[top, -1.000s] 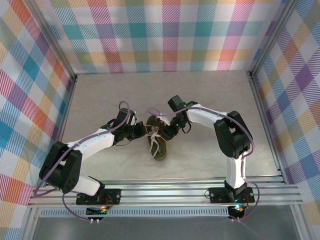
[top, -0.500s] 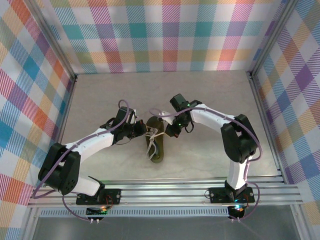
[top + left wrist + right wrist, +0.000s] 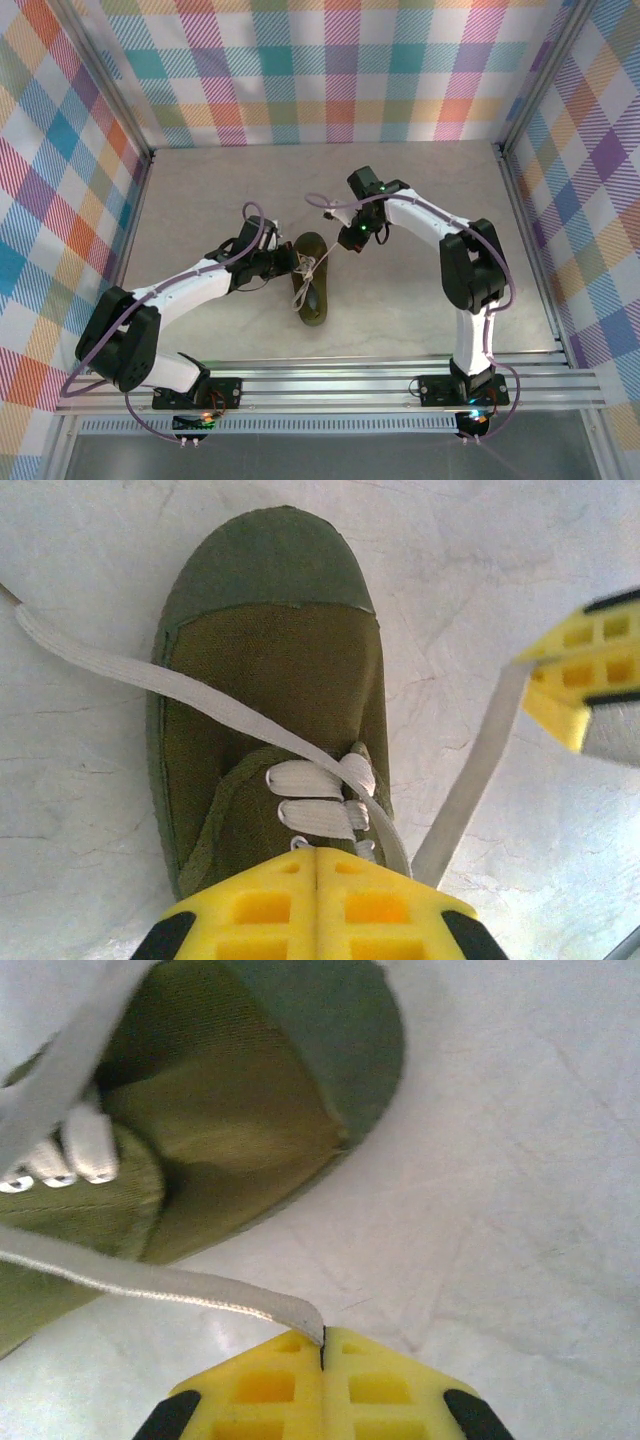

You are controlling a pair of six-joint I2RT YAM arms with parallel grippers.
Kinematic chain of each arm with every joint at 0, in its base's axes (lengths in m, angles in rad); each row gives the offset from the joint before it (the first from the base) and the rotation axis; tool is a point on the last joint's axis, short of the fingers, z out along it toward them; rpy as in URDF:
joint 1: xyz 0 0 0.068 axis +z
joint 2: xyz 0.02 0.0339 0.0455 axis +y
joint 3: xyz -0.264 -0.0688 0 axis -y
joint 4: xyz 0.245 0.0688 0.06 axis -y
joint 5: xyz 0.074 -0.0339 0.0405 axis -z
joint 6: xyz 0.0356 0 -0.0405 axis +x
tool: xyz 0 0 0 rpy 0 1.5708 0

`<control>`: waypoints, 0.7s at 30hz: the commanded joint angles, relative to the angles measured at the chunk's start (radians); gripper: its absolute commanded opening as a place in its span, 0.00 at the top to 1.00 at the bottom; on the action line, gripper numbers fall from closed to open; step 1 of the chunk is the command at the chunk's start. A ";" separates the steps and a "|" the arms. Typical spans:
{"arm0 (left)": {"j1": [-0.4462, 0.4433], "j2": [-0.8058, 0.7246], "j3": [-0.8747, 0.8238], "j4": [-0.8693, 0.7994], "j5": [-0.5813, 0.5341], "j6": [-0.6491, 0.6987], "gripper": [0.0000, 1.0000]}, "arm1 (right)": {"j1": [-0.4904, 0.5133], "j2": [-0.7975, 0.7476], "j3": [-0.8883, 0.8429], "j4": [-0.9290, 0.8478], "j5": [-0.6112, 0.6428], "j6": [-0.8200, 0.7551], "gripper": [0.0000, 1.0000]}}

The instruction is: Tie the shoes

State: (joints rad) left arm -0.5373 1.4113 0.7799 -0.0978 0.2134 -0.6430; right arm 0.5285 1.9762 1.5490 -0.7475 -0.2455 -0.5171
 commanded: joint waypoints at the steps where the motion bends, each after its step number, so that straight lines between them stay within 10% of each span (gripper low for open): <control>1: -0.019 0.025 0.028 0.010 -0.056 -0.045 1.00 | 0.004 0.043 0.062 -0.059 -0.040 -0.005 0.82; 5: -0.020 0.027 0.039 -0.014 -0.095 -0.064 1.00 | 0.005 -0.025 0.015 -0.026 -0.122 0.076 0.53; 21: -0.014 0.052 0.107 -0.078 -0.087 -0.046 1.00 | 0.418 -0.360 -0.330 0.203 0.154 0.934 0.47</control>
State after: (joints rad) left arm -0.5541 1.4513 0.8555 -0.1383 0.1139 -0.6918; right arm 0.9100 1.5967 1.2415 -0.5987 -0.1616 0.1810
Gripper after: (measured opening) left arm 0.062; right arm 0.526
